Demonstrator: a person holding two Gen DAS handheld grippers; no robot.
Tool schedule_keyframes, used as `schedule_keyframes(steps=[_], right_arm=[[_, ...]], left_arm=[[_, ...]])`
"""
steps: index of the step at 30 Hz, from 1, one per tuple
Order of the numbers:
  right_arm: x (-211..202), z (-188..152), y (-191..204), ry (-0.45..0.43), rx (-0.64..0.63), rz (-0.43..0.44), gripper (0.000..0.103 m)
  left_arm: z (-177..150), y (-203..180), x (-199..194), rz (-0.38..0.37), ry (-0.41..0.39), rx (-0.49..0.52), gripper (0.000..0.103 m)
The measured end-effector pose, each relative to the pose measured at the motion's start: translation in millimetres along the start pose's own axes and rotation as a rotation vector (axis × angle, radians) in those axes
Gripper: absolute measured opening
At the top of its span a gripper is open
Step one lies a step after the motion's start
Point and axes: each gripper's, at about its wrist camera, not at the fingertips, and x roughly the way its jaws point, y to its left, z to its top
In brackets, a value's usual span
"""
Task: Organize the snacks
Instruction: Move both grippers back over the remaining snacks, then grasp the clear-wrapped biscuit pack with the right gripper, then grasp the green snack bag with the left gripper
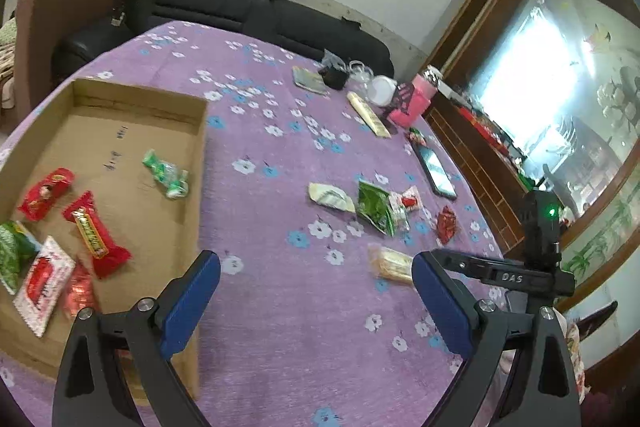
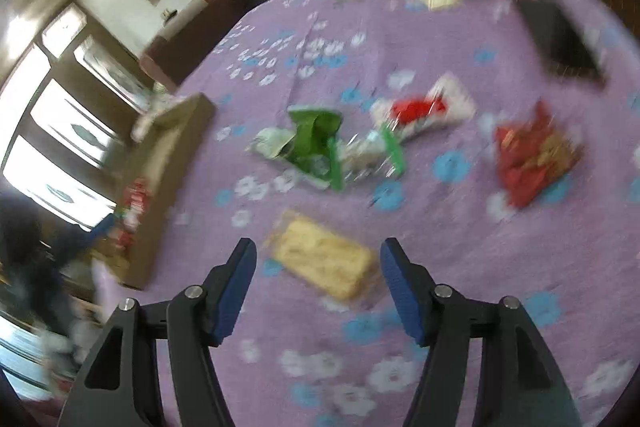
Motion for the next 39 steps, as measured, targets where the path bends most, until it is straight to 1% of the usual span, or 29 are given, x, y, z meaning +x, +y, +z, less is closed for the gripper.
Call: schedule_keyframes(steps=[3,5,7,9,11,12,13,14,15,17,19,22,25,26,27,31,33,38,39], right_arm=[[10,-2,21,-0.006,-0.122,-0.059,0.068],[23,-6,37,-0.006,-0.229,-0.101,0.07],[37,-9,46,-0.001,-0.317,-0.148,0.07],[49,-12,48,0.013,-0.352,-0.16,0.07],[55,-12,48,0.003,-0.364,-0.167,0.07],[54,-13,47,0.003,-0.364,-0.161,0.059],[51,-13,46,-0.002,-0.355,-0.154,0.049],[49,-12,44,-0.007,-0.339,-0.144,0.034],[47,-10,40,-0.009,-0.318,-0.13,0.032],[46,-9,31,-0.028,-0.265,-0.105,0.032],[46,-7,25,-0.045,-0.231,-0.097,0.032],[41,-4,12,-0.071,-0.163,-0.114,0.032],[33,-1,-1,-0.098,-0.103,-0.119,0.032],[27,1,-9,-0.12,-0.064,-0.12,0.032],[22,2,-16,-0.137,-0.029,-0.114,0.032],[7,7,-44,-0.192,0.103,-0.078,0.032],[3,7,-53,-0.208,0.143,-0.064,0.032],[0,8,-59,-0.22,0.169,-0.047,0.032],[1,8,-57,-0.217,0.163,-0.049,0.032]], left_arm=[[-1,-9,5,0.005,0.017,0.032,0.098],[-1,-10,6,0.012,0.02,0.042,0.098],[1,-10,5,0.023,0.02,0.047,0.098],[2,-11,4,0.036,0.021,0.056,0.098],[5,-12,6,0.049,0.023,0.065,0.098],[7,-11,8,0.055,0.026,0.07,0.098],[8,-12,10,0.062,0.031,0.076,0.098],[10,-14,14,0.068,0.037,0.082,0.098],[11,-16,18,0.072,0.042,0.089,0.098],[15,-24,27,0.078,0.054,0.115,0.098],[17,-35,38,0.072,0.067,0.153,0.098],[20,-54,62,0.065,0.094,0.214,0.097],[23,-70,86,0.038,0.13,0.248,0.078],[24,-76,97,0.024,0.146,0.254,0.073],[25,-79,104,0.015,0.153,0.257,0.072],[31,-99,138,0.005,0.182,0.285,0.071],[34,-105,154,0.015,0.19,0.297,0.071],[34,-110,192,0.069,0.221,0.337,0.071],[33,-110,196,0.073,0.23,0.341,0.069]])
